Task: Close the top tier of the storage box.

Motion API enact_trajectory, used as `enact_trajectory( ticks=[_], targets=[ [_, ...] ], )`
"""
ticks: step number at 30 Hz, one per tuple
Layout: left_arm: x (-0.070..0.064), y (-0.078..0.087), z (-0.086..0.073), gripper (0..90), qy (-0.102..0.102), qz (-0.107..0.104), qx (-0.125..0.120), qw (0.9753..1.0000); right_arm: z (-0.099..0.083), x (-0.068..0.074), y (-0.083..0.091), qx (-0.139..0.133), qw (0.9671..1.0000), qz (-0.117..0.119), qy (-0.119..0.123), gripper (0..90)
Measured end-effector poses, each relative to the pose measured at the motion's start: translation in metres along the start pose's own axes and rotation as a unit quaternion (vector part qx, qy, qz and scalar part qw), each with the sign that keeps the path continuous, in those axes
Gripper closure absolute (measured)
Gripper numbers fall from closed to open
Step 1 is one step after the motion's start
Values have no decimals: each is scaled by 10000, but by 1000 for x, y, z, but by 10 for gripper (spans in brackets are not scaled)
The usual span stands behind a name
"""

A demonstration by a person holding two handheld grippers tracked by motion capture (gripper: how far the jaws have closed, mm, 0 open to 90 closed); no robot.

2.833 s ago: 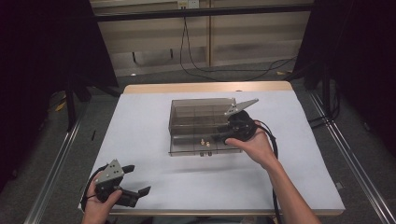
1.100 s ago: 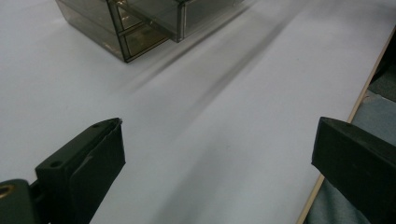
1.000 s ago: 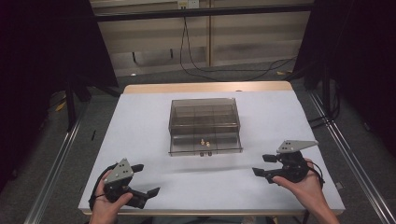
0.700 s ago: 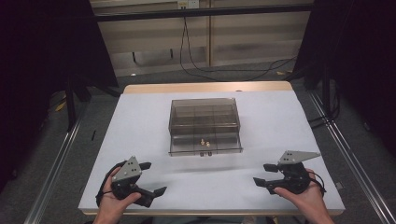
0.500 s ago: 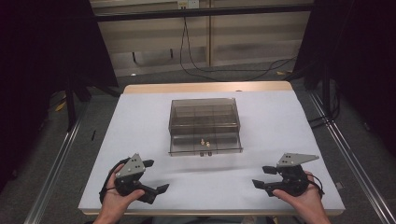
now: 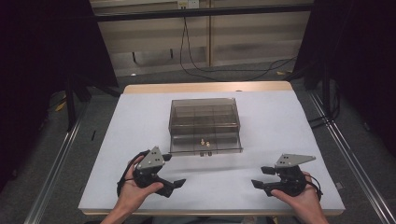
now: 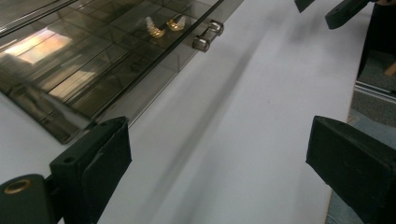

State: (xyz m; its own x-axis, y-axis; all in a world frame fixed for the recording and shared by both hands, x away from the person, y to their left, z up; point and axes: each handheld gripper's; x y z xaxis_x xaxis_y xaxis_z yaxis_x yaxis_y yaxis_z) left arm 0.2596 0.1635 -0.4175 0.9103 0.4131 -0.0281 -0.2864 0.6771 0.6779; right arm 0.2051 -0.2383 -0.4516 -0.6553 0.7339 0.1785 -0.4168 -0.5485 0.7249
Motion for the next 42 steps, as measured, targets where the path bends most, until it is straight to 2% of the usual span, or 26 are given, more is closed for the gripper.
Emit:
enact_trajectory(
  ticks=[5, 8, 11, 13, 15, 19, 26, 28, 32, 33, 34, 35, 36, 38, 42],
  targets=[
    [0, -8, 11, 63, -35, -83, -12, 10000, 0, 2, -3, 22, 10000, 68, 61, 371],
    [0, -11, 19, 60, -43, -89, -134, 9999, 0, 3, -3, 6, 9999, 84, 103, 379],
    [2, -16, 25, 56, -76, -79, -113, 9999, 1, 4, -3, -25, 9999, 119, 111, 378],
    [2, -20, 28, 57, -79, -150, -94, 9998, 1, 4, -3, -5, 9999, 137, 102, 378],
    [2, -24, 30, 67, -180, -214, 6, 9996, 1, 4, -4, 0, 9998, 146, 115, 377],
    [-1, -29, 35, 76, -217, -331, -31, 9992, 1, 3, -4, 30, 9998, 169, 123, 378],
    [-10, -31, 35, 74, -336, -378, -28, 9987, 0, 3, -5, 71, 9997, 175, 137, 378],
    [-12, -30, 34, 97, -279, -361, -44, 9989, 0, 3, -5, 86, 9998, 160, 129, 377],
    [-10, -33, 35, 273, -321, -351, -81, 9988, 0, 3, -6, 125, 9997, 177, 103, 375],
    [-11, -34, 35, 349, -337, -313, -116, 9989, 0, 3, -6, 128, 9997, 178, 121, 375],
    [-11, -35, 36, 388, -369, -262, -109, 9989, 0, 3, -7, 142, 9997, 168, 123, 375],
    [-10, -37, 36, 453, -425, -337, -54, 9985, 0, 3, -7, 149, 9997, 176, 127, 375],
    [-11, -39, 36, 508, -447, -326, -58, 9985, -1, 3, -7, 157, 9997, 170, 122, 375],
    [-10, -42, 35, 576, -377, -338, -56, 9987, -1, 2, -8, 171, 9996, 162, 121, 375],
    [-7, -47, 36, 711, -332, -4, 0, 9994, -1, 2, -8, 214, 9996, 170, 104, 379]
  ],
)
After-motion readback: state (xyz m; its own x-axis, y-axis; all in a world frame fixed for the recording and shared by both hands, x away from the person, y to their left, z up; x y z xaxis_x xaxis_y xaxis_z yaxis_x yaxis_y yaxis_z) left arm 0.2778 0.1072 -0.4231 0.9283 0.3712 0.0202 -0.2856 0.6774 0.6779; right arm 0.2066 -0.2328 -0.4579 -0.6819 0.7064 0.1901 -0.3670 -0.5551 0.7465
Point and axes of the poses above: each handheld gripper's, and its own axes: y roughly backward along the jaws, z roughly out of its top, x roughly to its left, and after that the axes turned 6 degrees about x, right-handed
